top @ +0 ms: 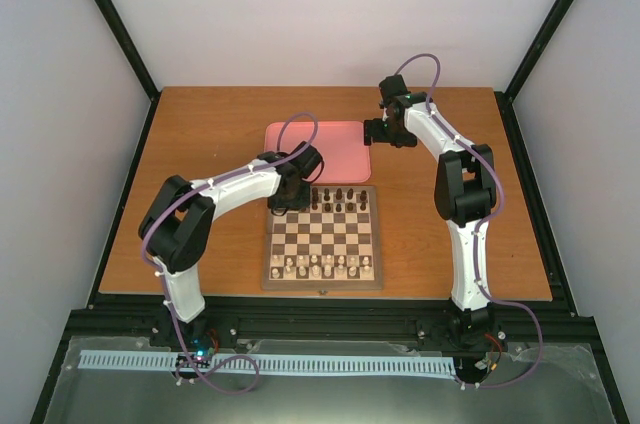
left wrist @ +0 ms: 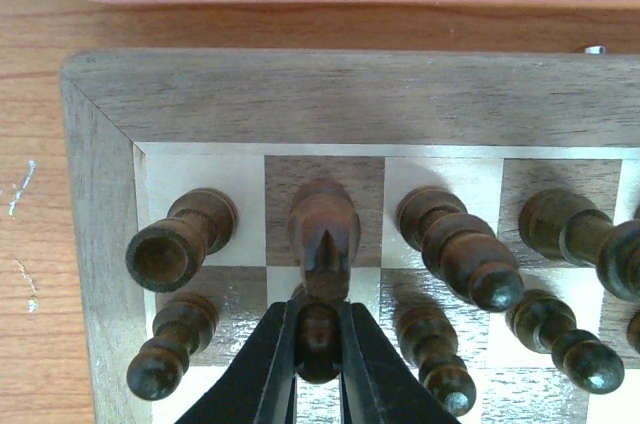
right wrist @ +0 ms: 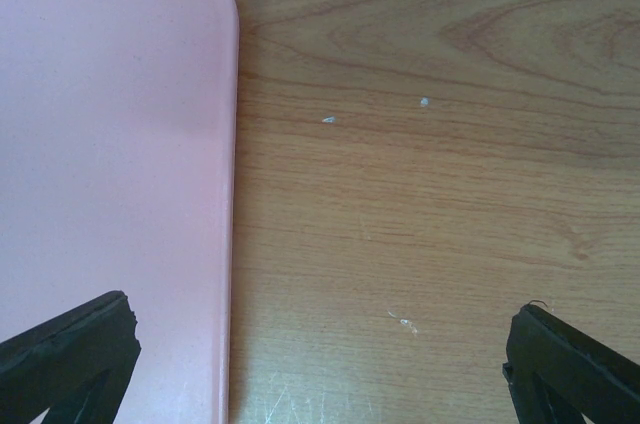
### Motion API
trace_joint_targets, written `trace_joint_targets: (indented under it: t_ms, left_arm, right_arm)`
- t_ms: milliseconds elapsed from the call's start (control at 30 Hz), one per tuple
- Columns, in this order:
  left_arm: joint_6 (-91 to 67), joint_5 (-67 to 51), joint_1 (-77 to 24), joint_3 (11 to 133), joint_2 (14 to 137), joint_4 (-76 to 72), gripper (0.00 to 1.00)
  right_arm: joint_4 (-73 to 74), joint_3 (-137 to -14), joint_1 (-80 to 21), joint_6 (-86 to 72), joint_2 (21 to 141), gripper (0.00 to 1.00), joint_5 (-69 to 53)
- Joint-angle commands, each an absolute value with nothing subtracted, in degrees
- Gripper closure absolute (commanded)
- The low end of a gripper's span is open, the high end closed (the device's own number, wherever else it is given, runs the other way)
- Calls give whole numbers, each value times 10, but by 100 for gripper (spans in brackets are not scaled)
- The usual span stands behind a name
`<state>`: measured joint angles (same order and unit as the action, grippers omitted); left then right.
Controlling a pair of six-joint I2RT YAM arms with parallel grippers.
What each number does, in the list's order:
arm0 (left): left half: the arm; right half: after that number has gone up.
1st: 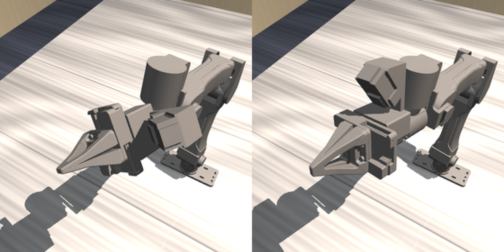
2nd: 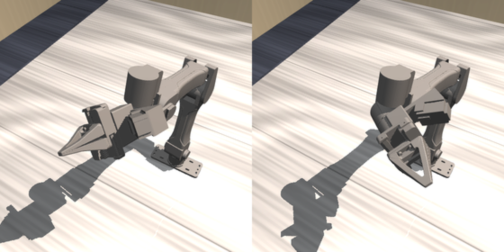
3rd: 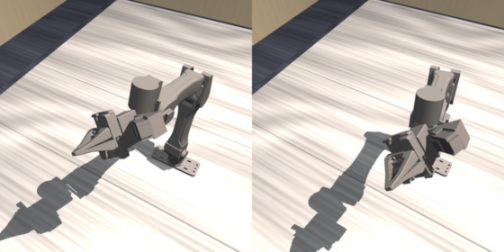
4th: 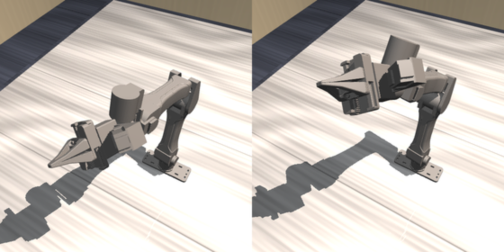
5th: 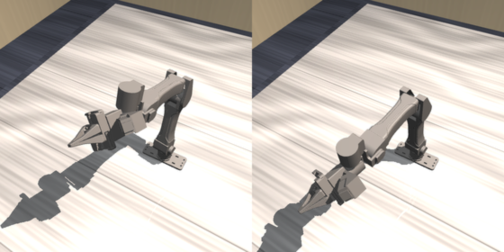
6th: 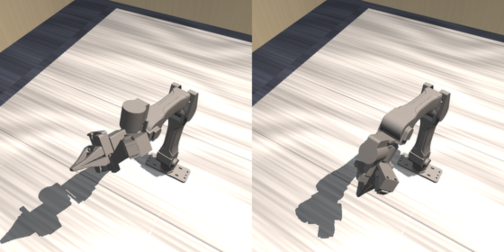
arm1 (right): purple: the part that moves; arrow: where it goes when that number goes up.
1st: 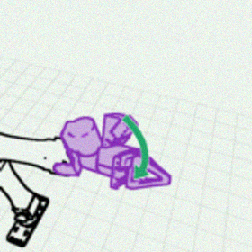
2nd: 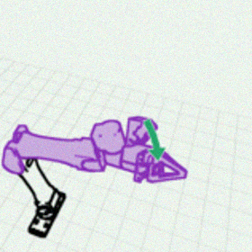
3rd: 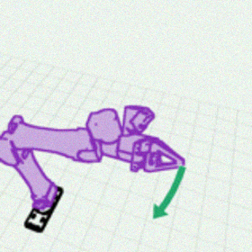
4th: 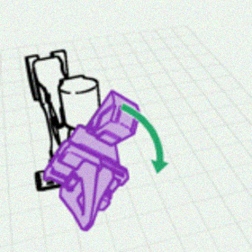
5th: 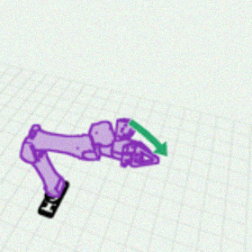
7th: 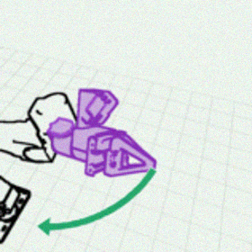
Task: Set up the chess pieces on the board
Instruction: Adjust the chess piece on the chessboard.
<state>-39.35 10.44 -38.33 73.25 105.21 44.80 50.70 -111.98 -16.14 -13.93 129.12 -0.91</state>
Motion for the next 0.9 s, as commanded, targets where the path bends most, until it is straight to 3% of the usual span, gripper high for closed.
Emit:
trace_joint_targets:
  t_ms: [0,433,867]
  left_arm:
    - [-407,97,-386,729,1033,460,91]
    - [-405,84,-390,719,1025,457,91]
    - [-403,86,-390,724,1028,451,75]
  right_arm:
    - [501,-1112,-157,-135,1288,0,-12]
    - [502,-1112,-157,-136,1287,0,-13]
    - [501,-1111,-157,-136,1287,0,-16]
